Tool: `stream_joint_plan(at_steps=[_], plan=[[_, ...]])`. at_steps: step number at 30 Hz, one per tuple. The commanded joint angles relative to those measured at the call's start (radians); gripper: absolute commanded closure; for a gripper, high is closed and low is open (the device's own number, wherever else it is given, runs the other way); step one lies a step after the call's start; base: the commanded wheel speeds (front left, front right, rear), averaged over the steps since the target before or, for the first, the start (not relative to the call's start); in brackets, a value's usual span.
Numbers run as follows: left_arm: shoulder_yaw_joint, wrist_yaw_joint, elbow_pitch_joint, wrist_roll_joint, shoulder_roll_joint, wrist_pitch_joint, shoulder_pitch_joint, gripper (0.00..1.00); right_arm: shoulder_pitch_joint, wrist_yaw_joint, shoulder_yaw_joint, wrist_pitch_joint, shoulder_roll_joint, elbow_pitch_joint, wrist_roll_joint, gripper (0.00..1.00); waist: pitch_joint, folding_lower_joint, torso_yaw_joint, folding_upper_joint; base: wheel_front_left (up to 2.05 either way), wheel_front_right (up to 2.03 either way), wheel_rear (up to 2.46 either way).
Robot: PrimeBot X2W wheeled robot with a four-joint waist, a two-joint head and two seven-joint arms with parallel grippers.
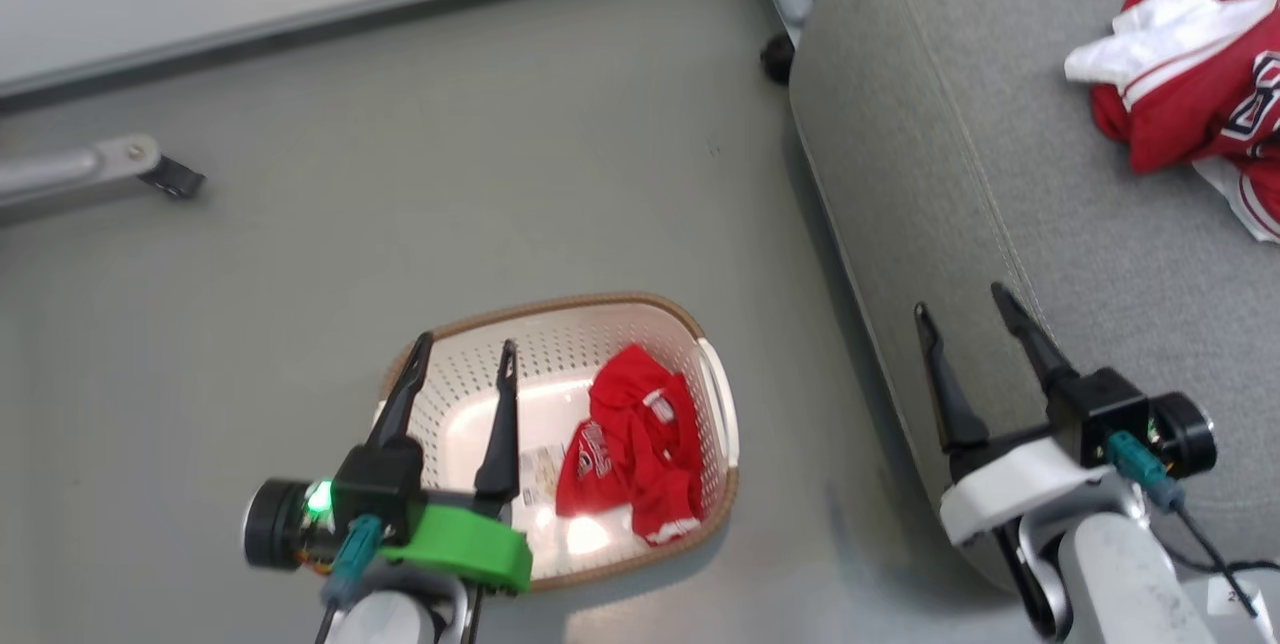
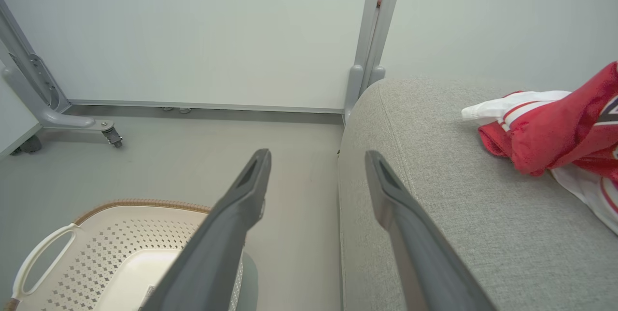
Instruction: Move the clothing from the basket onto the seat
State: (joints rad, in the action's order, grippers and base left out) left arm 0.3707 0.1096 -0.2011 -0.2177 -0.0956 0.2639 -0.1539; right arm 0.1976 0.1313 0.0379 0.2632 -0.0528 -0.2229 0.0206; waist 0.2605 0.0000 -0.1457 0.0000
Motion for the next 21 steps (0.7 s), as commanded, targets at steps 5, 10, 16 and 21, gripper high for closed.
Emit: stream_joint_plan(at_steps=[5,10,16,21], plan=[[-0.083,-0.011,0.05,0.025,0.015,0.0,0.127,0.0,-0.087,-0.001,0.06,0.002,-0.001,0.011,0.033,0.0,-0.222,0.0,0.127,0.0,0.0,0.0,0.0],[-0.142,-0.05,0.087,0.048,0.029,0.001,0.203,0.0,-0.145,-0.001,0.089,0.002,-0.001,0.02,0.053,0.0,-0.267,0.0,0.142,0.0,0.0,0.0,0.0],[-0.195,-0.073,0.112,0.076,0.038,0.001,0.273,0.0,-0.196,-0.001,0.083,0.002,0.0,0.026,0.052,0.0,-0.304,0.0,0.133,0.0,0.0,0.0,0.0],[-0.227,-0.083,0.133,0.094,0.043,0.001,0.327,0.0,-0.23,-0.001,0.065,0.002,0.001,0.054,0.05,0.0,-0.328,0.0,0.116,0.0,0.0,0.0,0.0]])
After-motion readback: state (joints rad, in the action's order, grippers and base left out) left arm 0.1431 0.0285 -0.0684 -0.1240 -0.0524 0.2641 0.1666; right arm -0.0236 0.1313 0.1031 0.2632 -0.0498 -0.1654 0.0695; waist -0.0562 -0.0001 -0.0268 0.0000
